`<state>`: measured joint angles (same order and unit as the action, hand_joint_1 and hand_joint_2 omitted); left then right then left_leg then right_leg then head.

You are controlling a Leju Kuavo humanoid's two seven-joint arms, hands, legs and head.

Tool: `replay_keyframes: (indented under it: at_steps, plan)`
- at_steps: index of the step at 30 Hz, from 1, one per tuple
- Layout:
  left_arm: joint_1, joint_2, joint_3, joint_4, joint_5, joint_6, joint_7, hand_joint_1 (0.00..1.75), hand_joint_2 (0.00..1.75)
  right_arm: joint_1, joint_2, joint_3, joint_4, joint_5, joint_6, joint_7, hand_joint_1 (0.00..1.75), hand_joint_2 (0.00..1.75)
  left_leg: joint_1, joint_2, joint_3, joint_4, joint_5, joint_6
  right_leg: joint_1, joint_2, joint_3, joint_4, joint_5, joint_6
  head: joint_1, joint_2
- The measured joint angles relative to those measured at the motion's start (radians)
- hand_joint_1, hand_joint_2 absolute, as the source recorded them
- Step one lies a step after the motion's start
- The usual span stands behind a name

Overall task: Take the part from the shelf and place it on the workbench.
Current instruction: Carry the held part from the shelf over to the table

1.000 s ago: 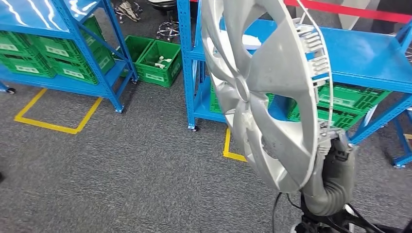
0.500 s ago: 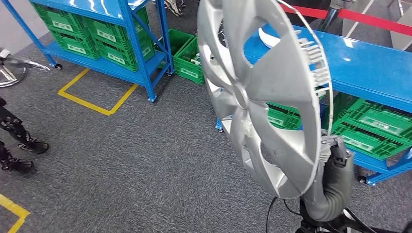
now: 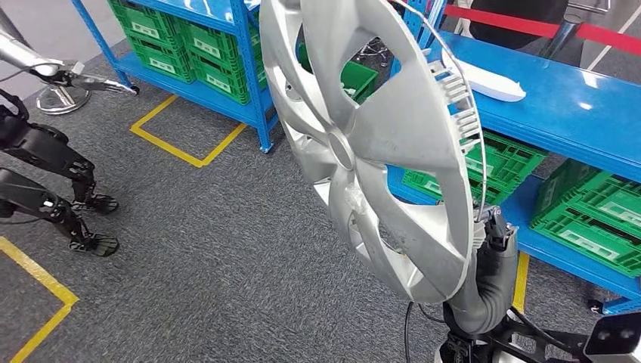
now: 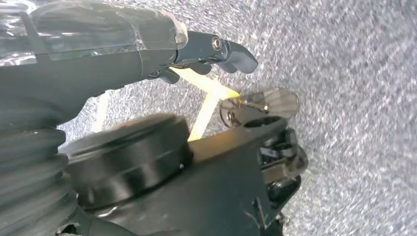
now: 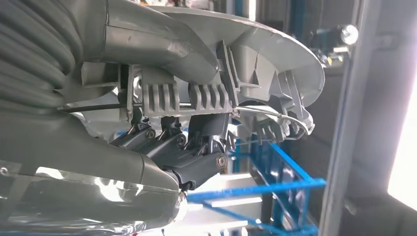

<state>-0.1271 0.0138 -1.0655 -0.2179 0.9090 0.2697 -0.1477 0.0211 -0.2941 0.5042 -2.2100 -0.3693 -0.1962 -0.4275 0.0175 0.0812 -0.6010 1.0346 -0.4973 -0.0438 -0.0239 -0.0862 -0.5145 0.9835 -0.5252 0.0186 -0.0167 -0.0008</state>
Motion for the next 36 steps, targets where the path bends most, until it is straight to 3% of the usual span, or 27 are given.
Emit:
replay_keyframes:
  at_steps: [1, 3, 4, 6, 7, 9, 13, 15, 17, 18, 20, 22, 24, 26, 27, 28, 30, 32, 33, 34, 36]
  plan:
    - [0.0, 0.002, 0.0, 0.0, 0.0, 0.0, 0.008, 0.0, 1.75, 0.0, 0.002, 0.0, 0.005, -0.001, 0.002, -0.001, 1.75, 1.75, -0.004, 0.008, 0.004, -0.011, -0.003, 0.008, 0.001, -0.006, 0.0, 0.002, -0.002, 0.007, 0.0, 0.0]
    - [0.001, 0.006, 0.0, 0.001, 0.0, 0.001, 0.032, 0.0, 1.75, 0.002, 0.005, 0.002, 0.015, -0.001, 0.004, -0.002, 1.75, 1.75, -0.006, -0.011, -0.002, -0.011, 0.001, 0.027, -0.001, -0.014, 0.003, 0.0, -0.003, 0.019, 0.004, 0.0]
    - [0.001, 0.008, 0.0, 0.001, 0.0, 0.002, 0.048, 0.0, 1.75, 0.003, 0.006, 0.003, 0.02, 0.0, 0.003, -0.002, 1.75, 1.75, -0.006, -0.021, -0.003, -0.013, 0.003, 0.034, -0.003, -0.002, 0.001, 0.005, -0.011, 0.024, 0.007, 0.0]
    - [-0.001, 0.011, 0.0, 0.001, 0.0, 0.002, 0.082, 0.0, 1.75, 0.009, 0.007, 0.005, 0.029, 0.001, 0.002, -0.005, 1.75, 1.75, -0.004, -0.044, -0.004, -0.016, 0.008, 0.047, -0.005, 0.041, -0.023, 0.067, -0.06, 0.029, 0.015, 0.0]
    - [-0.001, 0.012, 0.0, 0.001, 0.0, 0.001, 0.096, 0.0, 1.75, 0.013, 0.007, 0.006, 0.033, 0.002, 0.001, -0.006, 1.75, 1.75, -0.006, -0.055, -0.005, -0.015, 0.009, 0.051, -0.004, 0.064, -0.048, 0.129, -0.096, 0.028, 0.022, 0.0]
    - [-0.002, 0.013, 0.0, 0.001, 0.0, 0.001, 0.111, 0.0, 1.75, 0.018, 0.008, 0.008, 0.038, 0.002, 0.0, -0.009, 1.75, 1.75, -0.009, -0.069, -0.005, -0.015, 0.01, 0.057, -0.002, 0.078, -0.088, 0.224, -0.143, 0.025, 0.031, 0.0]
    - [-0.001, 0.014, 0.0, 0.001, 0.0, 0.001, 0.115, 0.0, 1.75, 0.021, 0.008, 0.008, 0.044, 0.002, -0.001, -0.01, 1.75, 1.75, -0.013, -0.085, -0.006, -0.015, 0.012, 0.059, -0.001, 0.08, -0.118, 0.287, -0.16, 0.021, 0.036, 0.0]
    - [0.0, 0.017, 0.0, 0.002, -0.002, -0.001, 0.096, 0.0, 1.75, 0.023, 0.008, 0.008, 0.052, 0.005, -0.001, -0.011, 1.75, 1.75, -0.02, -0.123, -0.003, -0.014, 0.014, 0.061, 0.006, 0.104, -0.084, 0.198, -0.087, -0.001, 0.041, 0.0]
    - [-0.001, 0.016, 0.0, 0.002, -0.008, -0.004, 0.066, 0.0, 1.75, 0.022, 0.009, 0.007, 0.057, 0.009, -0.001, -0.013, 1.75, 1.75, -0.024, -0.161, -0.006, -0.012, 0.018, 0.059, 0.012, 0.148, -0.024, 0.051, -0.008, -0.025, 0.041, 0.0]
    - [-0.002, 0.015, 0.0, 0.003, -0.011, -0.005, 0.055, 0.0, 1.75, 0.022, 0.01, 0.007, 0.057, 0.01, 0.0, -0.014, 1.75, 1.75, -0.022, -0.172, -0.011, -0.012, 0.021, 0.054, 0.014, 0.161, -0.014, 0.026, -0.005, -0.029, 0.04, 0.0]
    - [0.0, 0.014, 0.0, 0.003, -0.014, -0.006, 0.033, 0.0, 1.75, 0.021, 0.013, 0.006, 0.059, 0.012, 0.002, -0.018, 1.75, 1.75, -0.016, -0.192, -0.019, -0.013, 0.029, 0.042, 0.017, 0.149, -0.009, 0.011, -0.004, -0.029, 0.041, 0.0]
    - [0.002, 0.014, 0.0, 0.003, -0.016, -0.007, 0.014, 0.0, 1.75, 0.019, 0.018, 0.006, 0.063, 0.014, 0.004, -0.021, 1.75, 1.75, -0.019, -0.152, -0.032, 0.005, 0.015, 0.032, 0.015, 0.124, -0.003, -0.003, 0.006, -0.032, 0.037, 0.0]
    - [0.001, 0.014, 0.0, 0.004, -0.018, -0.01, 0.01, 0.0, 1.75, 0.019, 0.024, 0.007, 0.065, 0.019, 0.005, -0.023, 1.75, 1.75, -0.017, -0.089, -0.074, 0.093, -0.042, 0.023, 0.013, 0.095, 0.001, -0.013, 0.013, -0.035, 0.025, 0.0]
    - [-0.001, 0.013, 0.0, 0.004, -0.019, -0.013, 0.019, 0.0, 1.75, 0.02, 0.028, 0.007, 0.066, 0.025, 0.005, -0.023, 1.75, 1.75, -0.008, -0.076, -0.13, 0.215, -0.1, 0.011, 0.013, 0.067, 0.0, -0.014, 0.014, -0.036, 0.014, 0.0]
    - [0.0, 0.013, 0.0, 0.004, -0.019, -0.015, 0.024, 0.0, 1.75, 0.02, 0.03, 0.007, 0.067, 0.027, 0.004, -0.023, 1.75, 1.75, -0.003, -0.077, -0.143, 0.248, -0.108, 0.006, 0.013, 0.053, -0.001, -0.013, 0.013, -0.035, 0.011, 0.0]
    - [0.002, 0.013, 0.0, 0.004, -0.019, -0.015, 0.028, 0.0, 1.75, 0.02, 0.032, 0.007, 0.069, 0.028, 0.004, -0.023, 1.75, 1.75, 0.0, -0.075, -0.136, 0.244, -0.097, 0.002, 0.012, 0.04, -0.001, -0.012, 0.012, -0.033, 0.008, 0.0]
    - [0.003, 0.013, 0.0, 0.004, -0.019, -0.015, 0.03, 0.0, 1.75, 0.02, 0.035, 0.007, 0.071, 0.03, 0.004, -0.023, 1.75, 1.75, 0.005, -0.05, -0.068, 0.134, -0.041, -0.005, 0.009, 0.018, 0.0, -0.005, 0.006, -0.024, 0.005, 0.0]
    - [0.001, 0.011, 0.0, 0.004, -0.02, -0.015, 0.031, 0.0, 1.75, 0.018, 0.037, 0.007, 0.071, 0.031, 0.004, -0.022, 1.75, 1.75, 0.001, -0.002, -0.003, 0.023, -0.008, 0.001, 0.011, 0.002, 0.0, 0.006, -0.003, -0.01, 0.002, 0.0]
    - [0.001, 0.01, 0.0, 0.004, -0.02, -0.015, 0.031, 0.0, 1.75, 0.017, 0.038, 0.007, 0.071, 0.032, 0.004, -0.022, 1.75, 1.75, -0.001, 0.015, 0.009, -0.001, -0.007, 0.008, 0.013, -0.004, 0.001, 0.009, -0.006, -0.004, 0.004, 0.0]
    - [0.001, 0.009, 0.0, 0.004, -0.02, -0.015, 0.032, 0.0, 1.75, 0.016, 0.038, 0.007, 0.071, 0.032, 0.003, -0.022, 1.75, 1.75, -0.004, 0.015, 0.007, -0.003, -0.009, 0.017, 0.014, -0.01, 0.002, 0.009, -0.007, 0.001, 0.006, 0.0]
    - [0.002, 0.01, 0.0, 0.005, -0.02, -0.017, 0.034, 0.0, 1.75, 0.015, 0.04, 0.007, 0.071, 0.033, 0.002, -0.021, 1.75, 1.75, -0.006, -0.007, 0.003, -0.005, -0.005, 0.032, 0.01, -0.013, 0.004, 0.01, -0.012, 0.012, 0.012, 0.0]
